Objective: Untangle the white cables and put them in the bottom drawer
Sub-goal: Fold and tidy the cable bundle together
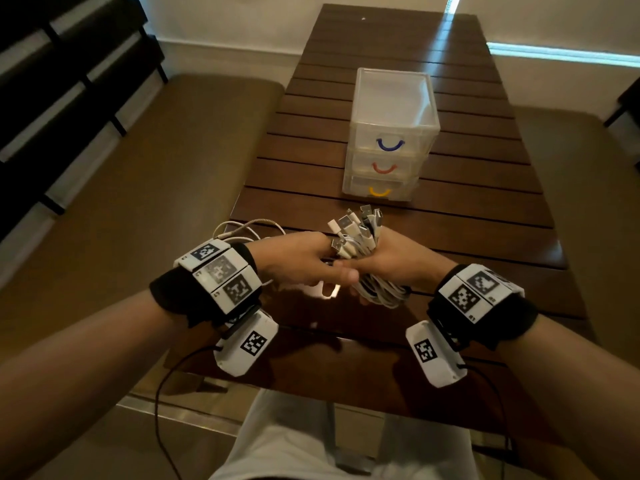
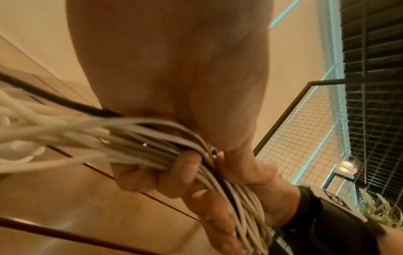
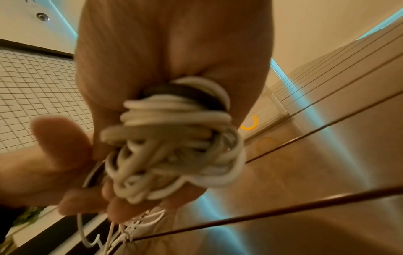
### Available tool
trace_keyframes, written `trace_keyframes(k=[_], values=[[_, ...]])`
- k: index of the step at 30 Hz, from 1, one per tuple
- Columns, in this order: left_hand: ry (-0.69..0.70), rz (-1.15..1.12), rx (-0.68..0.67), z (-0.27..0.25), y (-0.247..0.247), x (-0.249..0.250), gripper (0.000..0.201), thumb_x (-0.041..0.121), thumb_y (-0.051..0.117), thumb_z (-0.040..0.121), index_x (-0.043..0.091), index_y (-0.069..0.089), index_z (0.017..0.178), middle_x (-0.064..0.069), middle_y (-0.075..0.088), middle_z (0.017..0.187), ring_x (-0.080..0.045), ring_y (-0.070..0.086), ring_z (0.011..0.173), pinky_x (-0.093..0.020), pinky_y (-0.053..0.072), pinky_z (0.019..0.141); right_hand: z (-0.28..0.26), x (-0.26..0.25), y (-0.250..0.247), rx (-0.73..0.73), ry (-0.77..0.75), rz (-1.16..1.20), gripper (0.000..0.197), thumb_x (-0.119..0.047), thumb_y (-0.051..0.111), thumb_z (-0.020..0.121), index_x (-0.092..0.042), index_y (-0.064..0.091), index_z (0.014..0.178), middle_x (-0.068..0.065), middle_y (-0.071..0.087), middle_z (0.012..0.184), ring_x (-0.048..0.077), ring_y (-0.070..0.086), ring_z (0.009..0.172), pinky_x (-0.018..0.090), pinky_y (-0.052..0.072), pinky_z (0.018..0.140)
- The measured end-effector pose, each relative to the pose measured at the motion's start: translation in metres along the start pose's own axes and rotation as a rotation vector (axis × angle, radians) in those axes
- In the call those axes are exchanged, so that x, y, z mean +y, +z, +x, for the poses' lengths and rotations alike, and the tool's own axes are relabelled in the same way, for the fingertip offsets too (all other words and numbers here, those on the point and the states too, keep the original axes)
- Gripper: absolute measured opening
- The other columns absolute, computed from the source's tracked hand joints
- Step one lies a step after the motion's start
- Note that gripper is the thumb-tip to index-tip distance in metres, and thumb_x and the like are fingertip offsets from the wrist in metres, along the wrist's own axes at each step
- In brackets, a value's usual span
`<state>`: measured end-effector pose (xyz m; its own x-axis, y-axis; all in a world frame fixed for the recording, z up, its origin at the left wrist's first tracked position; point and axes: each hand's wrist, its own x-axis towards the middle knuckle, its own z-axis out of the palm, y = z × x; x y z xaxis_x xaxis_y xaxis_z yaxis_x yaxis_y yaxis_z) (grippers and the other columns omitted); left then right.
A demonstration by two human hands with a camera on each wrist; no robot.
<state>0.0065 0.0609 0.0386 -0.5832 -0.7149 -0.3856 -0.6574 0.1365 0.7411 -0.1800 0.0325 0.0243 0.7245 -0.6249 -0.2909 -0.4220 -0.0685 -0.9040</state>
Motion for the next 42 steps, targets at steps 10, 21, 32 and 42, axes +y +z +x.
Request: trace_keyframes(k=[10,21,32,42], values=[[-0.047,-0.056,0.020,-0.008,-0.003,-0.007,0.029,0.041,0.054,0.092,0.019,0.064,0.076,0.008,0.063,0.063,-0.006,0.053,0.056,-0.016,0.042,0.055,0.004,0.005,0.004,-0.009,0.018,-0.242,0.034,-0.047,0.068,0.082,-0.019,0.067,0.100,0.005,0.071,0.090,0.023,0.068,0.082,0.049,0.056,0.080],[-0.090,-0.033,0.164,-0.001,0.004,-0.013,0.031,0.040,0.049,0.097,0.017,0.067,0.087,-0.003,0.064,0.075,-0.011,0.056,0.062,-0.021,0.043,0.060,0.005,-0.005,0.003,-0.032,0.084,-0.318,0.033,-0.034,0.085,0.069,-0.022,0.068,0.094,0.000,0.072,0.090,0.014,0.069,0.081,0.037,0.058,0.077],[-0.069,0.248,0.170,0.005,-0.006,-0.010,0.020,0.050,0.062,0.087,0.034,0.058,0.074,0.006,0.062,0.068,-0.005,0.055,0.058,-0.016,0.038,0.055,0.015,-0.007,0.003,0.130,0.138,-0.547,0.008,-0.024,0.072,0.074,-0.022,0.064,0.075,0.000,0.070,0.068,0.014,0.067,0.064,0.038,0.058,0.064],[-0.387,0.409,0.044,-0.025,-0.052,-0.073,0.019,0.050,0.072,0.081,0.034,0.064,0.074,0.001,0.068,0.071,-0.015,0.062,0.065,-0.027,0.047,0.060,0.015,-0.024,-0.010,0.099,0.135,-0.472,0.010,-0.007,0.070,0.081,-0.004,0.061,0.082,0.009,0.067,0.064,0.020,0.066,0.053,0.043,0.058,0.060]])
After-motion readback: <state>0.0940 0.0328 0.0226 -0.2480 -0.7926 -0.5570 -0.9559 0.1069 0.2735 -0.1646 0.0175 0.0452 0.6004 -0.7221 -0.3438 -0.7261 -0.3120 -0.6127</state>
